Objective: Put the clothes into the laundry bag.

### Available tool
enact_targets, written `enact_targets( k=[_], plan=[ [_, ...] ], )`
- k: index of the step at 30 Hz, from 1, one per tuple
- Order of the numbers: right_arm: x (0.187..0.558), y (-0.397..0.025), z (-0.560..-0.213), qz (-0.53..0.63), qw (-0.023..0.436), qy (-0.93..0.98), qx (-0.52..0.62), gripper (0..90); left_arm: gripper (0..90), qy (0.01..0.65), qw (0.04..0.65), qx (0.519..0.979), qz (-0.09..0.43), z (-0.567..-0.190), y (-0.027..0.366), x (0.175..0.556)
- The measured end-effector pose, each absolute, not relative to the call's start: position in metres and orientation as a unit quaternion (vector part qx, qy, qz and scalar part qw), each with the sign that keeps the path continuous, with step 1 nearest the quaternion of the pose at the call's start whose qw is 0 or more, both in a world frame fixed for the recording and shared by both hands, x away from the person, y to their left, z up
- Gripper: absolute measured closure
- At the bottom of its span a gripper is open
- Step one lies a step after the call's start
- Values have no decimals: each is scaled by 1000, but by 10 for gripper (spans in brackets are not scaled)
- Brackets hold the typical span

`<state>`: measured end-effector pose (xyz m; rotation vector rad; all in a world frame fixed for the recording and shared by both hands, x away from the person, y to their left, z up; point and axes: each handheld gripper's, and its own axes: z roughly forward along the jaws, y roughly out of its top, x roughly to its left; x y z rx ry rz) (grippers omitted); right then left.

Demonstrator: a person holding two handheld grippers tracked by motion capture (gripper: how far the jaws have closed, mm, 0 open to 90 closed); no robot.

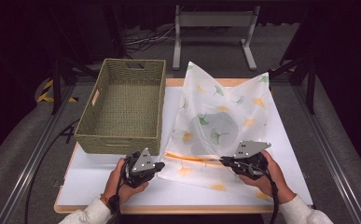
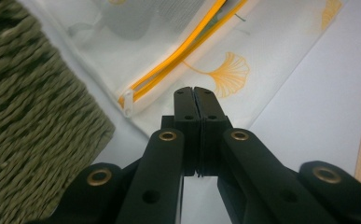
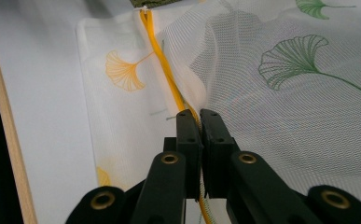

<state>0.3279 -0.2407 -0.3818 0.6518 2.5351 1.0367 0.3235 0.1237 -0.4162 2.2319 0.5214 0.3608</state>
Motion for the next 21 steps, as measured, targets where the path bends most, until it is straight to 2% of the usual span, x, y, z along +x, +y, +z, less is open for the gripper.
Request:
enact_targets(
  k=[21],
  plan=[
    [329,-248,-394,340,159,896,239,869,814,266,406,857,173,-422,189,313]
  ],
)
